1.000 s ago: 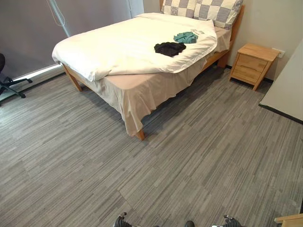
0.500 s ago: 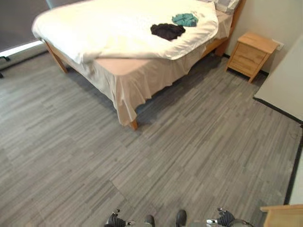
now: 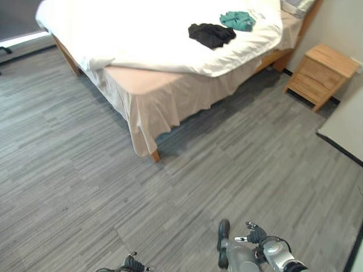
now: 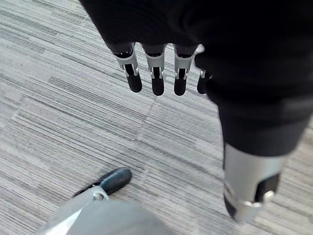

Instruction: Tidy up the quilt and then pick up the clothes from the bed and put them into the laundry hamper.

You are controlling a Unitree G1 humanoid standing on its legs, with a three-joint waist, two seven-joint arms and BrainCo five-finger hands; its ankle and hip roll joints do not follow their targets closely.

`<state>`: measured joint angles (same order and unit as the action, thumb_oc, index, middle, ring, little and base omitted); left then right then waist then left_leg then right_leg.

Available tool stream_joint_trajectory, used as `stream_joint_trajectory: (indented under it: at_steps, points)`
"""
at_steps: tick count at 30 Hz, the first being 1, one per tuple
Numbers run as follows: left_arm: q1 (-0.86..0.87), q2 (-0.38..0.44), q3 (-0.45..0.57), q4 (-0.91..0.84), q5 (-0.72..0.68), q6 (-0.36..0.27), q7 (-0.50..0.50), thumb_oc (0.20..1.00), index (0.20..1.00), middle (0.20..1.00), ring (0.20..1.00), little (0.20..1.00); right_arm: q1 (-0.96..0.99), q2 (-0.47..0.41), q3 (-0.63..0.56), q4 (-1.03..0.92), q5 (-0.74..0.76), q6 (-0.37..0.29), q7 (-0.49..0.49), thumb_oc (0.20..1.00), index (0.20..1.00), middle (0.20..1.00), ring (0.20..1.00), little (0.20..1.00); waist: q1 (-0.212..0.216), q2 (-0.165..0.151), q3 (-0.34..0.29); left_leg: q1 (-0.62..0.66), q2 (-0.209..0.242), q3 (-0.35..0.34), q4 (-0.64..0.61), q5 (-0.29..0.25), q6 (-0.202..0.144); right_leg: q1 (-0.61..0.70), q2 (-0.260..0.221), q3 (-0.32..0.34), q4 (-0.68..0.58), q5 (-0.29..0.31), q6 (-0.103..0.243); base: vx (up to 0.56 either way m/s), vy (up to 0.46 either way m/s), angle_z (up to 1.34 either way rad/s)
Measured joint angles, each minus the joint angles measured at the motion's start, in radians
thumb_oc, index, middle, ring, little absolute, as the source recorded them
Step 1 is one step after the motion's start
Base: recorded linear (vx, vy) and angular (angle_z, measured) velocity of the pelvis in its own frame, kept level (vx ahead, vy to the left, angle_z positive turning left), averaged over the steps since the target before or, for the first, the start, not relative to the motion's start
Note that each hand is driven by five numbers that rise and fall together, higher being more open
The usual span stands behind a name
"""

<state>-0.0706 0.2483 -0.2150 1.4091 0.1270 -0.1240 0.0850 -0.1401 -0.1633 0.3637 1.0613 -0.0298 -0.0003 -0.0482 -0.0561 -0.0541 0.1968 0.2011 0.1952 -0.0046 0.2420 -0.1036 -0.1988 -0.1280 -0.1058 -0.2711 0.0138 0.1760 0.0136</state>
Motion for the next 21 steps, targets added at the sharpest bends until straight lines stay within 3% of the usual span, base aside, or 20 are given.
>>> stream_joint_trajectory:
  at_steps: [1, 2, 3, 4, 5, 6, 8, 9, 11, 12, 13, 14, 15, 16, 17, 18, 20, 21]
  points:
    - [0.006, -0.012, 0.028, -0.002, -0.011, -0.005, 0.010, 1.000, 1.000, 1.000, 1.000, 1.000, -0.012, 0.011, 0.014, 0.012, 0.001, 0.002, 0.002, 1.000, 1.000, 1.000, 1.000, 1.000, 0.032, 0.002, -0.006, -0.124, 0.007, -0.011, 0.254, 0.081, 0.003, 0.022, 0.021, 0.005, -0.001, -0.021, -0.028, 0.54, -0.379, -0.49]
    - [-0.010, -0.010, 0.065, -0.036, -0.029, 0.006, 0.028, 1.000, 1.000, 1.000, 1.000, 1.000, -0.044, 0.011, 0.070, -0.006, 0.013, 0.004, 0.004, 1.000, 1.000, 1.000, 1.000, 1.000, 0.067, -0.009, -0.006, -0.359, -0.002, -0.081, 0.624, 0.404, 0.042, 0.049, 0.034, 0.012, -0.009, -0.063, -0.068, 0.42, -0.253, -0.66]
    - [-0.024, -0.006, 0.055, -0.046, -0.037, 0.010, 0.031, 1.000, 1.000, 1.000, 1.000, 1.000, -0.074, 0.015, 0.075, -0.012, 0.018, 0.003, 0.001, 1.000, 1.000, 1.000, 1.000, 1.000, 0.074, -0.005, -0.005, -0.468, 0.002, -0.077, 0.752, 0.366, 0.049, 0.067, 0.046, 0.028, -0.011, -0.088, -0.089, 0.60, -0.105, -0.59]
    - [-0.024, 0.003, 0.055, -0.059, -0.047, 0.010, 0.038, 1.000, 1.000, 1.000, 1.000, 1.000, -0.106, 0.037, 0.076, 0.002, 0.037, 0.002, -0.005, 1.000, 1.000, 1.000, 1.000, 1.000, 0.096, -0.028, 0.003, -0.530, 0.004, -0.019, 0.775, 0.239, 0.085, 0.097, 0.048, 0.053, -0.025, -0.094, -0.094, 0.30, 0.008, -0.53]
    - [-0.033, 0.030, 0.045, -0.076, -0.048, 0.001, 0.052, 1.000, 1.000, 1.000, 1.000, 1.000, -0.157, 0.062, 0.089, 0.015, 0.042, 0.000, -0.020, 1.000, 1.000, 1.000, 1.000, 1.000, 0.109, -0.077, 0.006, -0.578, -0.020, 0.068, 0.628, 0.140, 0.094, 0.177, 0.037, 0.063, -0.067, -0.120, -0.081, 0.49, 0.049, -0.52]
    - [-0.043, 0.037, 0.021, -0.077, -0.047, 0.001, 0.057, 1.000, 1.000, 1.000, 1.000, 1.000, -0.160, 0.065, 0.088, 0.017, 0.043, -0.002, -0.028, 1.000, 1.000, 1.000, 1.000, 1.000, 0.115, -0.087, 0.001, -0.579, -0.027, 0.115, 0.476, 0.124, 0.095, 0.220, 0.041, 0.066, -0.089, -0.137, -0.082, 0.34, 0.095, -0.45]
    - [-0.042, 0.029, 0.007, -0.109, -0.047, -0.002, 0.066, 1.000, 1.000, 1.000, 1.000, 1.000, -0.188, 0.059, 0.101, 0.018, 0.052, -0.008, -0.042, 1.000, 1.000, 1.000, 1.000, 1.000, 0.125, -0.068, -0.003, -0.618, -0.046, 0.148, 0.334, 0.144, 0.106, 0.296, 0.065, 0.047, -0.095, -0.184, -0.054, 0.66, 0.185, -0.53]
    - [-0.046, 0.023, -0.027, -0.113, -0.047, 0.001, 0.067, 1.000, 1.000, 1.000, 1.000, 1.000, -0.190, 0.043, 0.111, 0.033, 0.075, -0.004, -0.045, 1.000, 1.000, 1.000, 1.000, 1.000, 0.135, -0.060, -0.011, -0.587, -0.084, 0.212, 0.111, 0.141, 0.105, 0.339, 0.068, 0.017, -0.094, -0.238, -0.019, 0.68, 0.127, -0.27]
    - [-0.047, -0.003, -0.038, -0.115, -0.047, -0.006, 0.067, 1.000, 1.000, 1.000, 1.000, 1.000, -0.167, 0.023, 0.110, 0.056, 0.079, 0.000, -0.052, 1.000, 1.000, 1.000, 1.000, 1.000, 0.128, -0.008, -0.037, -0.589, -0.107, 0.255, -0.011, 0.240, 0.204, 0.402, 0.107, -0.028, -0.093, -0.274, 0.024, 0.49, 0.043, -0.08]
    - [-0.029, -0.015, -0.049, -0.085, -0.047, -0.005, 0.067, 1.000, 1.000, 1.000, 1.000, 1.000, -0.146, 0.025, 0.121, 0.089, 0.079, 0.009, -0.057, 1.000, 1.000, 1.000, 1.000, 1.000, 0.147, -0.009, -0.091, -0.541, -0.129, 0.393, -0.085, 0.221, 0.226, 0.439, 0.128, -0.047, -0.092, -0.340, 0.054, 0.48, 0.052, -0.37]
    - [-0.017, -0.003, -0.053, -0.064, -0.045, 0.001, 0.063, 1.000, 1.000, 1.000, 1.000, 1.000, -0.146, 0.039, 0.115, 0.101, 0.079, 0.009, -0.062, 1.000, 1.000, 1.000, 1.000, 1.000, 0.148, -0.021, -0.095, -0.513, -0.147, 0.397, -0.099, 0.240, 0.390, 0.479, 0.133, -0.041, -0.089, -0.359, 0.054, 0.45, 0.054, -0.03]
    - [-0.024, 0.018, -0.049, -0.055, -0.046, 0.005, 0.063, 1.000, 1.000, 1.000, 1.000, 1.000, -0.137, 0.063, 0.112, 0.094, 0.079, 0.011, -0.064, 1.000, 1.000, 1.000, 1.000, 1.000, 0.125, -0.081, -0.105, -0.489, -0.187, 0.392, -0.112, 0.236, 0.361, 0.492, 0.106, -0.069, -0.077, -0.353, 0.056, 0.45, 0.056, 0.68]
    - [-0.036, 0.042, -0.020, -0.033, -0.044, 0.001, 0.056, 1.000, 1.000, 1.000, 1.000, 1.000, -0.149, 0.097, 0.113, 0.101, 0.080, 0.016, -0.060, 1.000, 1.000, 1.000, 1.000, 1.000, 0.123, -0.112, -0.100, -0.430, -0.219, 0.332, -0.170, 0.221, 0.341, 0.469, 0.095, -0.082, 0.047, -0.338, 0.049, 0.26, 0.045, 0.93]
    - [-0.043, 0.047, -0.022, -0.024, -0.044, 0.005, 0.055, 1.000, 1.000, 1.000, 1.000, 1.000, -0.154, 0.106, 0.112, 0.100, 0.080, 0.014, -0.060, 1.000, 1.000, 1.000, 1.000, 1.000, 0.126, -0.117, -0.103, -0.410, -0.222, 0.309, -0.191, 0.222, 0.337, 0.450, 0.093, -0.081, 0.097, -0.363, 0.061, 0.37, 0.067, 0.79]
    - [-0.046, 0.050, -0.014, -0.020, -0.043, 0.012, 0.047, 1.000, 1.000, 1.000, 1.000, 1.000, -0.174, 0.115, 0.105, 0.109, 0.080, 0.011, -0.060, 1.000, 1.000, 1.000, 1.000, 1.000, 0.140, -0.111, -0.102, -0.355, -0.224, 0.285, -0.235, 0.218, 0.326, 0.414, 0.090, -0.071, 0.182, -0.371, 0.072, 0.33, 0.053, 0.51]
    - [-0.046, 0.058, -0.014, -0.018, -0.036, 0.019, 0.042, 1.000, 1.000, 1.000, 1.000, 1.000, -0.213, 0.123, 0.104, 0.124, 0.080, 0.003, -0.053, 1.000, 1.000, 1.000, 1.000, 1.000, 0.159, -0.086, -0.091, -0.294, -0.222, 0.229, -0.277, 0.204, 0.315, 0.306, 0.074, -0.058, 0.392, -0.372, 0.135, 0.33, 0.055, 0.58]
    - [-0.045, 0.062, -0.024, -0.020, -0.034, 0.023, 0.042, 1.000, 1.000, 1.000, 1.000, 1.000, -0.257, 0.116, 0.092, 0.125, 0.080, -0.002, -0.053, 1.000, 1.000, 1.000, 1.000, 1.000, 0.132, -0.047, -0.090, -0.244, -0.223, 0.191, -0.322, 0.207, 0.295, 0.142, 0.044, -0.079, 0.599, -0.370, 0.141, 0.31, -0.050, 0.91]
    - [-0.043, 0.070, -0.024, -0.019, -0.034, 0.022, 0.044, 1.000, 1.000, 1.000, 1.000, 1.000, -0.240, 0.110, 0.082, 0.128, 0.080, -0.002, -0.053, 1.000, 1.000, 1.000, 1.000, 1.000, 0.145, -0.049, -0.090, -0.225, -0.229, 0.196, -0.325, 0.162, 0.281, 0.083, 0.005, -0.066, 0.597, -0.372, 0.142, 0.41, -0.131, 0.76]
